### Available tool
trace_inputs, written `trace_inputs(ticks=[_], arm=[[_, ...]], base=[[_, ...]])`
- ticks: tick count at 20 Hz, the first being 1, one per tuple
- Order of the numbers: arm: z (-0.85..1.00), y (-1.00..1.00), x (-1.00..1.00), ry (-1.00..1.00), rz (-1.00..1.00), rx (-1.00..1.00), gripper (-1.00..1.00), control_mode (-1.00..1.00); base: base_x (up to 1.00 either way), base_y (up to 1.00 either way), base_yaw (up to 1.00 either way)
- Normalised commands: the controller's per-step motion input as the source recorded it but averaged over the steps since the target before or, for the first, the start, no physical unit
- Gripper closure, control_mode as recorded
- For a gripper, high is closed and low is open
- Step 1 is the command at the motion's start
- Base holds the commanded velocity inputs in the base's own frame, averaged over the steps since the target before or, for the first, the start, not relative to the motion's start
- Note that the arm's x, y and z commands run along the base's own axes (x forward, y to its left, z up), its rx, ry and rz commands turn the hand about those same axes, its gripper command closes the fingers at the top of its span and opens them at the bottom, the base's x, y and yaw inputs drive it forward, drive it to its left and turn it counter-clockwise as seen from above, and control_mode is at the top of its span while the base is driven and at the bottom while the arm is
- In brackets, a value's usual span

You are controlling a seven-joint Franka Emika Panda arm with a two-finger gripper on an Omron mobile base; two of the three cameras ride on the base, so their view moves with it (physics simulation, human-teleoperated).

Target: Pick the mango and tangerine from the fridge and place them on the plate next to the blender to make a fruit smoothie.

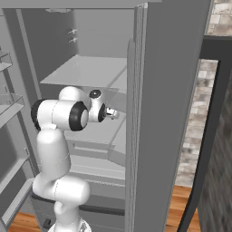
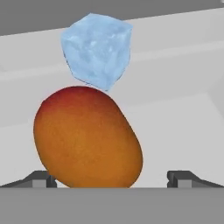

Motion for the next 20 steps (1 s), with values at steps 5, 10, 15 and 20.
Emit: trace_inputs(ticks=[5,10,15,20], arm=[[-0.18,0.00,0.41,0.00,0.00,0.00,-1.00,-1.00],[-0.31,0.00,0.18,0.00,0.00,0.00,-1.00,-1.00],[-0.20,0.00,0.16,0.00,0.00,0.00,-1.00,-1.00],[-0.47,0.01,0.09,0.00,0.00,-0.02,1.00,-1.00]], base=[[0.00,0.00,0.00],[0.00,0.00,0.00],[0.00,0.00,0.00],[0.00,0.00,0.00]])
